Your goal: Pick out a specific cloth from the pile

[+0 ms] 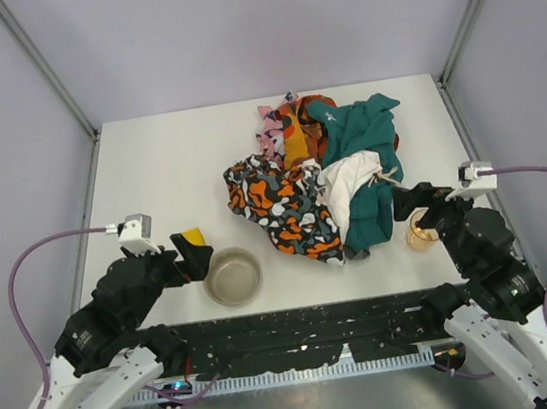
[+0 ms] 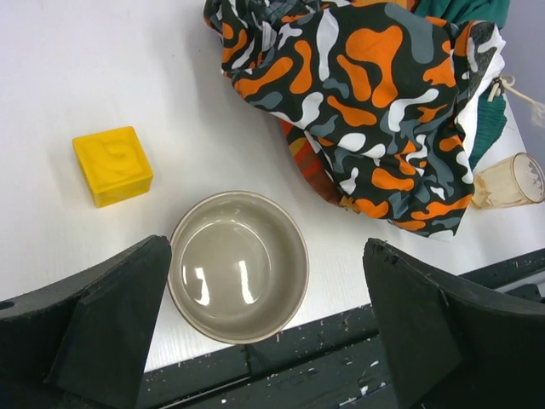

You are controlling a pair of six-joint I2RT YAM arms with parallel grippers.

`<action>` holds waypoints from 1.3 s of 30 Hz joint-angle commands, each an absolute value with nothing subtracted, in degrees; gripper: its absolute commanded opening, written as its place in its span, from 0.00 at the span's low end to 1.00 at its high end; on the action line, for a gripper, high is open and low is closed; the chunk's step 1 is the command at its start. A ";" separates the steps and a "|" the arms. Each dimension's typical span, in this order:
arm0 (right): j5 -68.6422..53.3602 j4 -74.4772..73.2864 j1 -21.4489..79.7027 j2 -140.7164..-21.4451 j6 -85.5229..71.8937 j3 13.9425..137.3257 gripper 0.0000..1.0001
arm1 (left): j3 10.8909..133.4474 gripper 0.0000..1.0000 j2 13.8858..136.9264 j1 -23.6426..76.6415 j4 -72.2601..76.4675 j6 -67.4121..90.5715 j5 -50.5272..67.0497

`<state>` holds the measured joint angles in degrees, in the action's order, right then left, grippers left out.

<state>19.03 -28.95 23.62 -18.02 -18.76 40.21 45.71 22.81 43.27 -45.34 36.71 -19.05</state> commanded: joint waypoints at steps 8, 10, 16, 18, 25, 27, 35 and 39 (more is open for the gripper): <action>21.62 -27.42 23.47 -17.84 -18.20 38.93 0.95 | 57.90 1.00 51.29 48.85 -30.86 31.12 -11.24; 22.67 -27.86 23.55 -17.58 -18.11 39.02 0.95 | 62.73 1.00 59.55 51.58 -28.66 30.32 -11.00; 23.73 -27.60 23.55 -16.17 -18.02 38.23 0.95 | 78.10 1.00 87.50 52.56 -23.19 35.14 1.47; 23.47 -27.77 23.55 -15.82 -18.11 37.88 0.95 | 84.00 1.00 95.68 52.82 -24.43 36.56 5.08; 23.55 -27.69 23.38 -14.42 -17.75 37.00 0.95 | 101.66 1.00 118.10 55.28 -30.13 39.19 6.14; 23.56 -27.25 23.47 -14.15 -18.02 36.39 0.95 | 104.14 1.00 121.97 56.51 -30.15 39.81 10.44; 22.68 -26.81 23.55 -13.71 -18.02 35.77 0.95 | 118.87 1.00 136.73 59.85 -46.26 40.52 -4.63; 23.03 -26.81 23.47 -13.27 -18.19 35.25 0.95 | 131.55 1.00 145.53 60.03 -61.24 40.43 -10.62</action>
<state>22.17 -28.80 23.59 -14.11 -18.13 35.53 124.53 135.81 59.46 -42.96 39.00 -4.32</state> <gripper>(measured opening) 0.952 0.994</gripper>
